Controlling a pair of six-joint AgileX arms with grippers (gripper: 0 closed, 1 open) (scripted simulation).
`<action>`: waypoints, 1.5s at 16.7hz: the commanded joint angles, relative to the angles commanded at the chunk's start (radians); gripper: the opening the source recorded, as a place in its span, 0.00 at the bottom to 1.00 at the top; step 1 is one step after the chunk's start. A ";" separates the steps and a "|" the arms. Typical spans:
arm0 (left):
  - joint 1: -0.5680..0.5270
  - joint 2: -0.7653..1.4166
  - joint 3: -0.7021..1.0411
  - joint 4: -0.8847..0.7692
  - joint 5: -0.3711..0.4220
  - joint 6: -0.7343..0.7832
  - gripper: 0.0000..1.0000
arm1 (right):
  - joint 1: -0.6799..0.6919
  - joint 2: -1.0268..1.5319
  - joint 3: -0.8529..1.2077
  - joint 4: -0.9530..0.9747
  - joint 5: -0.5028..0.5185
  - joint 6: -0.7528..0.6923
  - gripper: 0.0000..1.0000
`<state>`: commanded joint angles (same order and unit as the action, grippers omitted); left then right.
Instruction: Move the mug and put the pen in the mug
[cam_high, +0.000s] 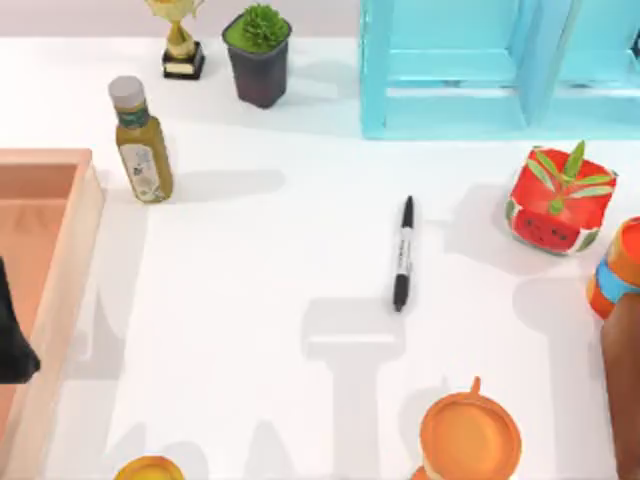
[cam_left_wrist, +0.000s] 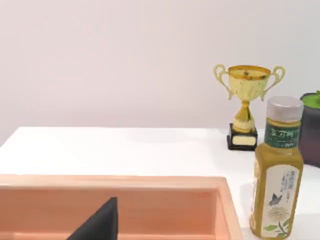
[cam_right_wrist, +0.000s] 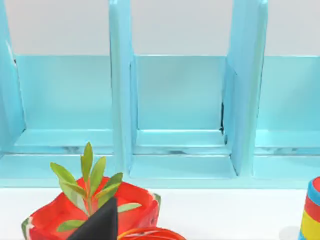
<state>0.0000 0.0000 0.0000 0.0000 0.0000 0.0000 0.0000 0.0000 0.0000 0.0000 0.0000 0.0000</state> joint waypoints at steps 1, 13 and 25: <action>0.000 0.000 0.000 0.000 0.000 0.000 1.00 | 0.000 0.000 0.000 0.000 0.000 0.000 1.00; 0.083 0.691 0.600 -0.523 -0.002 0.092 1.00 | 0.000 0.000 0.000 0.000 0.000 0.000 1.00; 0.191 1.684 1.397 -1.224 -0.002 0.214 1.00 | 0.000 0.000 0.000 0.000 0.000 0.000 1.00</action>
<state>0.1905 1.6840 1.3970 -1.2242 -0.0016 0.2143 0.0000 0.0000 0.0000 0.0000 0.0000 0.0000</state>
